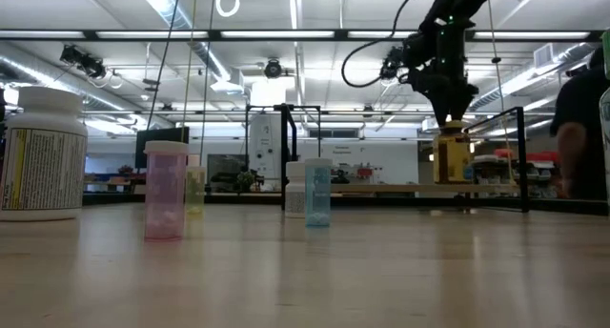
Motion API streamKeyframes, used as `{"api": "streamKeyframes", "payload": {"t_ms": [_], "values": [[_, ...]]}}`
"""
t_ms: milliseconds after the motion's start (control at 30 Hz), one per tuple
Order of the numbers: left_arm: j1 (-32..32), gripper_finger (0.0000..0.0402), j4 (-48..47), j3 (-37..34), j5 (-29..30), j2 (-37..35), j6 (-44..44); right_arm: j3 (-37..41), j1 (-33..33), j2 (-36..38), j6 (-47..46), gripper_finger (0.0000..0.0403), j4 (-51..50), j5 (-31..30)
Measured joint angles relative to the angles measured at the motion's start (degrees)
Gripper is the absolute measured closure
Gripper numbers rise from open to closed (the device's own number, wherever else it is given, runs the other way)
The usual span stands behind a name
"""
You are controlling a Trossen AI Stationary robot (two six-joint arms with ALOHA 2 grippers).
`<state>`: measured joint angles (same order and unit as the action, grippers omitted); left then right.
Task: Pick and place medicine bottles onto shelf by color
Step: Put the large yellow pill bottle on the shelf, then put the large white pill bottle on the shelf
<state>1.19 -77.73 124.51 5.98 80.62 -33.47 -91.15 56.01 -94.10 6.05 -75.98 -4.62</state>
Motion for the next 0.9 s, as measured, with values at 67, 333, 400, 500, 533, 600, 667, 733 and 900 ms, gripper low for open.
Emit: {"api": "streamKeyframes", "payload": {"t_ms": [67,333,400,500,533,600,667,733,900], "values": [[0.0,0.0202,0.0,0.0,0.0,0.0,-0.01,-1.93,0.0,0.01,0.44,0.007,-0.51,-0.93],[0.0,0.0206,0.0,0.0,0.0,0.0,0.06,-11.63,-1.19,0.04,-2.21,0.0042,-6.63,0.48],[-0.02,0.0207,0.0,0.0,0.0,0.0,0.8,-13.67,-2.74,0.04,-4.17,0.0043,-8.85,3.19],[-0.07,0.0207,0.0,0.0,0.0,0.0,2.44,-15.92,-6.32,0.04,-6.08,0.0045,-12.14,7.39],[-0.07,0.0208,-0.06,0.0,0.01,0.0,2.62,-16.47,-7.89,0.04,-6.44,0.0045,-13.17,7.84],[-0.07,0.0209,-0.78,0.0,0.0,0.0,2.62,-17.1,-11.28,0.06,-7.53,0.0046,-14.26,8.23],[-0.07,0.0209,-3.44,0.0,0.0,0.0,2.62,-17.36,-14.71,0.38,-9.28,0.0045,-13.86,9.11],[-0.09,0.0209,-7.9,0.0,0.0,0.0,2.49,-17.38,-18.11,1.14,-11.86,0.0045,-14.12,9.76],[-0.11,0.021,-12.03,-1.71,-3.65,0.2,-1.58,-17.45,-25.39,2.49,-17.61,0.0045,-14.06,10.44]]}}
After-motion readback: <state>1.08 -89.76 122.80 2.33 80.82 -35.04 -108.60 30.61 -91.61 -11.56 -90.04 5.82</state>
